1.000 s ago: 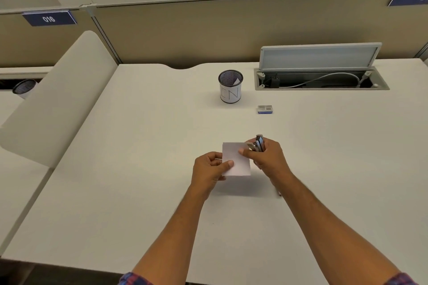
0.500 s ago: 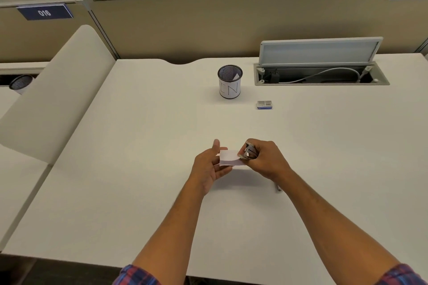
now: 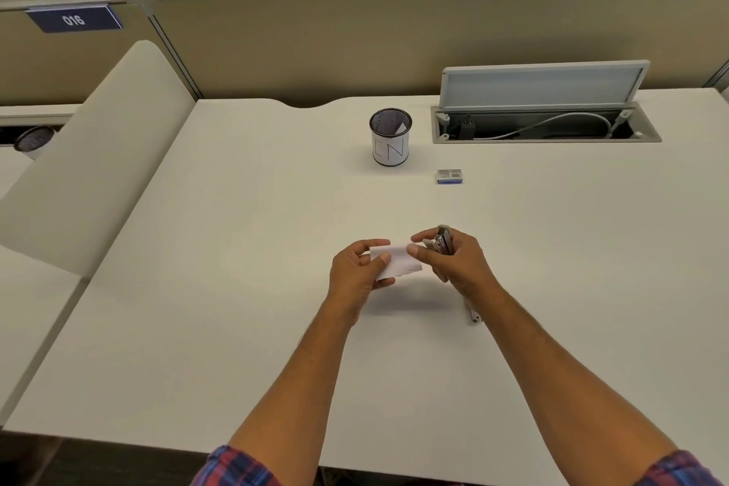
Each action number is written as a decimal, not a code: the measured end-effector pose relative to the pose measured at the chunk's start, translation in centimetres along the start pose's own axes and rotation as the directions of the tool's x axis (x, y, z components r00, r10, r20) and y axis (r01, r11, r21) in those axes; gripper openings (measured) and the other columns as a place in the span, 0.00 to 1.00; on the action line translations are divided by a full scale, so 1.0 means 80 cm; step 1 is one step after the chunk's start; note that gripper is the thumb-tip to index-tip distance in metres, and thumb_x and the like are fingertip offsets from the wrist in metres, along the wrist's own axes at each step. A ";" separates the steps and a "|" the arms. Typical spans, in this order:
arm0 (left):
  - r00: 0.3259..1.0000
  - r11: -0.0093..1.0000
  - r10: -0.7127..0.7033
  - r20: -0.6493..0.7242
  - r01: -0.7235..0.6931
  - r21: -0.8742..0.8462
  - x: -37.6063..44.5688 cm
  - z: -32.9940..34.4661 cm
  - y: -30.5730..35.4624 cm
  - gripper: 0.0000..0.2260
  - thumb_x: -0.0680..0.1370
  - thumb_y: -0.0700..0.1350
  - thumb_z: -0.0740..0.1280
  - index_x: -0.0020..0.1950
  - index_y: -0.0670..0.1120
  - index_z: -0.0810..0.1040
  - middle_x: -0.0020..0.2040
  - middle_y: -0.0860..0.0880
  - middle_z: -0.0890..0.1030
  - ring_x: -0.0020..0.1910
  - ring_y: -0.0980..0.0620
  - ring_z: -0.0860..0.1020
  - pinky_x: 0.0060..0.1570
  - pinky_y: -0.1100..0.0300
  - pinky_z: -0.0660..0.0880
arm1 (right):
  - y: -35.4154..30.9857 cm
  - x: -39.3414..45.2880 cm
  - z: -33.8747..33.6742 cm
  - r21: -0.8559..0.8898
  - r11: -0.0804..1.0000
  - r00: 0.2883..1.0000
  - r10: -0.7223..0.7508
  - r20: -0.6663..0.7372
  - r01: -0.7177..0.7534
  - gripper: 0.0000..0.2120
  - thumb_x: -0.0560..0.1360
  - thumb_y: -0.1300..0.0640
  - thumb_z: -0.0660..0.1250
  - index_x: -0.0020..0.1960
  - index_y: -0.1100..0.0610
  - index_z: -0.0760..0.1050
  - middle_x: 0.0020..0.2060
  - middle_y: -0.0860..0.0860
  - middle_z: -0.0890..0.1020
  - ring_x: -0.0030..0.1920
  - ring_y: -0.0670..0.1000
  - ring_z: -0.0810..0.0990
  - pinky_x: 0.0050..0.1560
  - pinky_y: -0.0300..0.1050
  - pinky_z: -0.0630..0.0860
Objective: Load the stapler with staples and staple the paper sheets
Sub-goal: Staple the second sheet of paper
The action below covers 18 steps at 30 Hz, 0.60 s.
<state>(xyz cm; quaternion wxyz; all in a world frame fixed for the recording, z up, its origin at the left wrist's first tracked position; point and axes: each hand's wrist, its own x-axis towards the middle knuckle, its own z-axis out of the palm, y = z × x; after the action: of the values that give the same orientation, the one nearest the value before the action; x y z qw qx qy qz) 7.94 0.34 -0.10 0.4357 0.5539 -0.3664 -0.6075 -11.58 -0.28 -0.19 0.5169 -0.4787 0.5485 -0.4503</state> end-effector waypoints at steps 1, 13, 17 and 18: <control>1.000 1.000 0.005 0.003 -0.005 0.011 -0.001 0.001 0.001 0.10 0.79 0.38 0.71 0.60 0.44 0.82 0.52 0.38 0.86 0.52 0.41 0.86 0.42 0.55 0.84 | 0.001 0.000 0.002 -0.006 1.000 1.000 0.012 -0.021 -0.012 0.08 0.72 0.55 0.80 0.48 0.55 0.85 0.28 0.42 0.78 0.26 0.42 0.72 0.30 0.32 0.69; 0.998 0.999 -0.048 0.036 0.048 -0.006 0.000 0.007 0.006 0.12 0.85 0.46 0.62 0.65 0.44 0.79 0.57 0.38 0.84 0.49 0.39 0.86 0.46 0.53 0.85 | 0.003 -0.003 0.019 0.079 0.991 0.990 0.112 -0.085 -0.106 0.18 0.71 0.50 0.81 0.32 0.51 0.73 0.23 0.49 0.73 0.23 0.46 0.68 0.25 0.36 0.67; 0.996 0.997 -0.071 0.051 0.073 -0.027 -0.001 0.005 0.006 0.15 0.87 0.48 0.57 0.67 0.43 0.77 0.57 0.37 0.84 0.49 0.38 0.86 0.48 0.51 0.84 | 0.001 -0.002 0.021 0.141 0.983 0.984 0.138 -0.115 -0.122 0.18 0.71 0.49 0.81 0.32 0.52 0.74 0.25 0.52 0.73 0.24 0.47 0.69 0.25 0.38 0.67; 0.996 0.997 -0.074 0.049 0.075 -0.029 -0.002 0.005 0.006 0.15 0.87 0.48 0.57 0.68 0.43 0.77 0.58 0.37 0.84 0.49 0.37 0.86 0.49 0.50 0.84 | 0.001 -0.002 0.022 0.145 0.982 0.983 0.138 -0.123 -0.119 0.17 0.71 0.49 0.81 0.33 0.52 0.74 0.25 0.52 0.74 0.25 0.48 0.68 0.25 0.39 0.67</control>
<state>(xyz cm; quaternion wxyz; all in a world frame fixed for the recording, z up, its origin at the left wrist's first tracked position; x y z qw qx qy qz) 7.63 0.28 0.47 0.4121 0.5457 -0.3466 -0.6421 -9.85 -0.13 -0.38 0.5392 -0.3746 0.5791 -0.4833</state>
